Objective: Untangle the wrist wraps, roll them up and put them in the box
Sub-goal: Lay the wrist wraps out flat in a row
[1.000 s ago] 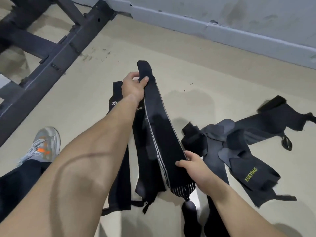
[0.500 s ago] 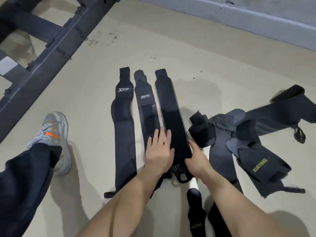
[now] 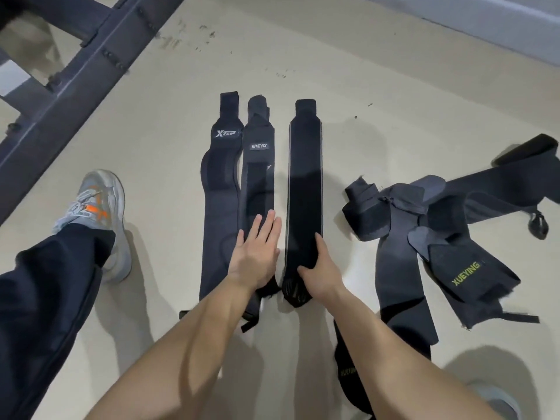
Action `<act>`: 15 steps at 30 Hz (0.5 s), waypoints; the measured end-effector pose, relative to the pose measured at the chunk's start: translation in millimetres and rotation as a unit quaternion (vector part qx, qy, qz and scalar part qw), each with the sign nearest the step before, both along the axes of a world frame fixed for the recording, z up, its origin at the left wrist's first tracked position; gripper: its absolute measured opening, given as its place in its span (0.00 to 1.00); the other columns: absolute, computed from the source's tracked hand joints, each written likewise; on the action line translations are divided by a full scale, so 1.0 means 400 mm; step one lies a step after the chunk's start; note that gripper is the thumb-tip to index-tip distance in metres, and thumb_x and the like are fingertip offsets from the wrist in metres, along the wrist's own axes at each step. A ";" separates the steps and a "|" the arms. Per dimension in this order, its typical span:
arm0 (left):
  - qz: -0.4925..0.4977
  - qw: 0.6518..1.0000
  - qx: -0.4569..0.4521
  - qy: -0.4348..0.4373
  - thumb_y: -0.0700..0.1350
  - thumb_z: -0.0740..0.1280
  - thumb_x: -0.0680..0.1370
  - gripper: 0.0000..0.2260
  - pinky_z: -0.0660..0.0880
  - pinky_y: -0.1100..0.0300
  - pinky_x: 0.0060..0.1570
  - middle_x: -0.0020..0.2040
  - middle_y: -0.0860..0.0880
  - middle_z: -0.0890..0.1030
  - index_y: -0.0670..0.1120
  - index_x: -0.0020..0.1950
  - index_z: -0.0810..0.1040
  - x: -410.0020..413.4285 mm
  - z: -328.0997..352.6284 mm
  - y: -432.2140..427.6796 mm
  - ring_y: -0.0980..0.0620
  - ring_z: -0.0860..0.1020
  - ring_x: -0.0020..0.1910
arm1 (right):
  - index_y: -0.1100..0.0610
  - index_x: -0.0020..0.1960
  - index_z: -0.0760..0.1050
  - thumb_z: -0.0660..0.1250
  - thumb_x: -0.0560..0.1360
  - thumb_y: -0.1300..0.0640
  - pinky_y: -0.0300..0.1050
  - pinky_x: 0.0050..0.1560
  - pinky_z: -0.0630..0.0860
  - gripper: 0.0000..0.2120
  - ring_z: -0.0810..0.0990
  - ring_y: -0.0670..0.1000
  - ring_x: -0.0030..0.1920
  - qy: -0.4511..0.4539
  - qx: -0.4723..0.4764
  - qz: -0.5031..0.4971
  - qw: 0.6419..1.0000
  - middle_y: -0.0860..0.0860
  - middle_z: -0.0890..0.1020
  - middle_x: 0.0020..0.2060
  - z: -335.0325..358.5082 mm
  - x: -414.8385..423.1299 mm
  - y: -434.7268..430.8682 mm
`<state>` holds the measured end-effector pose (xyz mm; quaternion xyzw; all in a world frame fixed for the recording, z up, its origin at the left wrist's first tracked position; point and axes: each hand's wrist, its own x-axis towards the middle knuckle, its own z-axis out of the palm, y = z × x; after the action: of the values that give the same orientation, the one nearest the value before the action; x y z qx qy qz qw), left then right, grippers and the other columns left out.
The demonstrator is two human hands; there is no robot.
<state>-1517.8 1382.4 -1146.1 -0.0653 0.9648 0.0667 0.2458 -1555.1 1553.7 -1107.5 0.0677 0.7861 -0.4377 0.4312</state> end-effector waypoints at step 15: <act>0.171 0.972 0.161 0.027 0.44 0.61 0.82 0.17 0.76 0.49 0.61 0.71 0.50 0.73 0.49 0.70 0.76 0.043 0.175 0.306 0.48 0.71 0.68 | 0.50 0.47 0.78 0.61 0.72 0.57 0.51 0.50 0.81 0.08 0.83 0.55 0.45 0.000 0.057 -0.153 0.987 0.50 0.83 0.44 0.124 0.058 0.300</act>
<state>-1500.7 1504.6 -1076.0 -0.1872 0.9220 0.2644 0.2121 -1531.9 1673.6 -1058.0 0.2113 0.7902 -0.4528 0.3547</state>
